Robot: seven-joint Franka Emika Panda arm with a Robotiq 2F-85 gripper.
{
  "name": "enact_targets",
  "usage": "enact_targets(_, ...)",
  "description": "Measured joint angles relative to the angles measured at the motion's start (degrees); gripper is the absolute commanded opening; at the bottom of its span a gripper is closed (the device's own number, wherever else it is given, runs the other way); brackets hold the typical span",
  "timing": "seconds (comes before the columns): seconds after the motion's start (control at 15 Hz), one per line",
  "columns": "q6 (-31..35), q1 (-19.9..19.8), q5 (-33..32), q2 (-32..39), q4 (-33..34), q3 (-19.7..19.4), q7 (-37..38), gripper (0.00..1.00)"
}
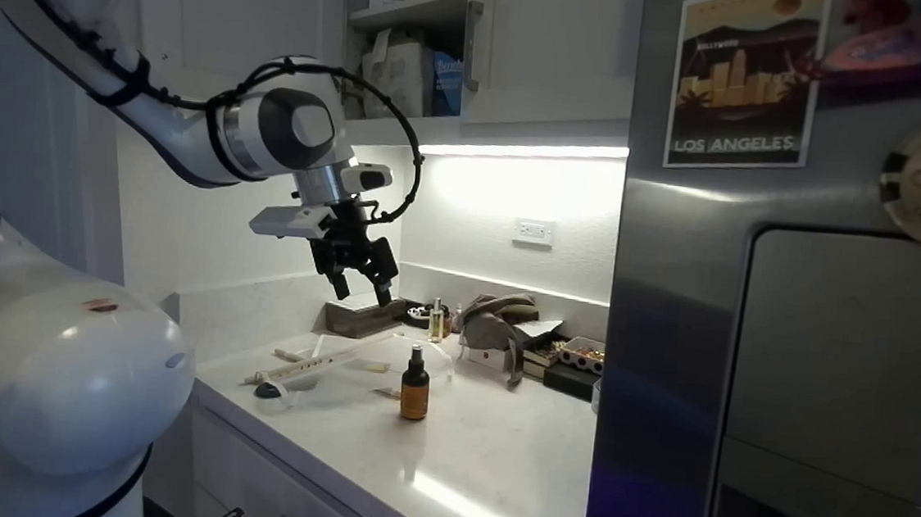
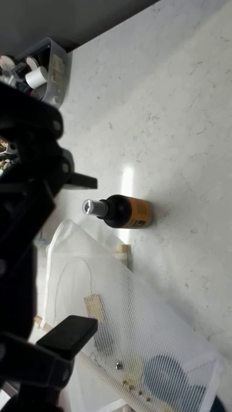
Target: Take the bottle on the counter, put it in the kitchen cabinet and close it, then take the blind on the counter and hang it to the wall
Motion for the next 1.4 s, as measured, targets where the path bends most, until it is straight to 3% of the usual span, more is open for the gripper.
enact_targets(0.33, 5.4, -4.0, -4.3, 4.6, 0.0, 2.0, 3.0, 1.0)
enact_targets(0.93, 10.0, -9.3, -14.0, 15.4, 1.3, 10.4, 18.2, 1.0)
enact_targets(1.4, 9.8, -10.3, -24.2, 20.4, 3.2, 11.5, 29.5, 1.0)
